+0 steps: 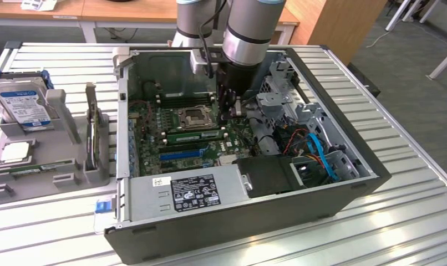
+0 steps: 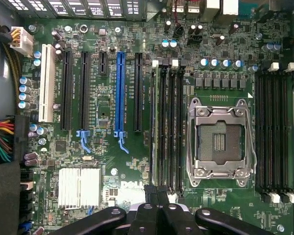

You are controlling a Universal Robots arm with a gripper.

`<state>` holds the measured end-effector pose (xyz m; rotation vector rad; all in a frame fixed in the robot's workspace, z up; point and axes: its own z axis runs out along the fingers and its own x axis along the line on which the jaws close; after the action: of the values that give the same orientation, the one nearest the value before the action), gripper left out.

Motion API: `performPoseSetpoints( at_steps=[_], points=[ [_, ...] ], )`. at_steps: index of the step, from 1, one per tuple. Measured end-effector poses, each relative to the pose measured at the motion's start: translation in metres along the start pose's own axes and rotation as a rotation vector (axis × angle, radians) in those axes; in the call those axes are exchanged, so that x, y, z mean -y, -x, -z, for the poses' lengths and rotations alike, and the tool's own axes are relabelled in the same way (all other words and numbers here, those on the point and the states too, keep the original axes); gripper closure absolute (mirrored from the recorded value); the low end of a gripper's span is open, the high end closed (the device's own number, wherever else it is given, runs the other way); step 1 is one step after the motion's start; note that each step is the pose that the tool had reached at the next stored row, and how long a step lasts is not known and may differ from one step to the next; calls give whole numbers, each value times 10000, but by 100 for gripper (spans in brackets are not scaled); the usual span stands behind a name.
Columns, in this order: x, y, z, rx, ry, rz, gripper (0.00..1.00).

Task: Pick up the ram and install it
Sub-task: 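Press down the ram until it locks into place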

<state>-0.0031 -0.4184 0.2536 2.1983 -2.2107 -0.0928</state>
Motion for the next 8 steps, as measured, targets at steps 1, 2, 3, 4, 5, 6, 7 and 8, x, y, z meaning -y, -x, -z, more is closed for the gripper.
performPoseSetpoints(
  at_steps=[1,2,3,4,5,6,7,8],
  points=[
    [0,0,-4,0,1,0,90],
    [0,0,-8,-1,1,0,90],
    [1,0,-12,-1,1,0,90],
    [1,-1,-16,-1,1,0,90],
    [1,-1,-18,-3,1,0,90],
    [1,-1,-18,-3,1,0,90],
    [1,-1,-18,-4,2,0,90],
    [1,0,-19,-1,1,0,90]
  ],
)
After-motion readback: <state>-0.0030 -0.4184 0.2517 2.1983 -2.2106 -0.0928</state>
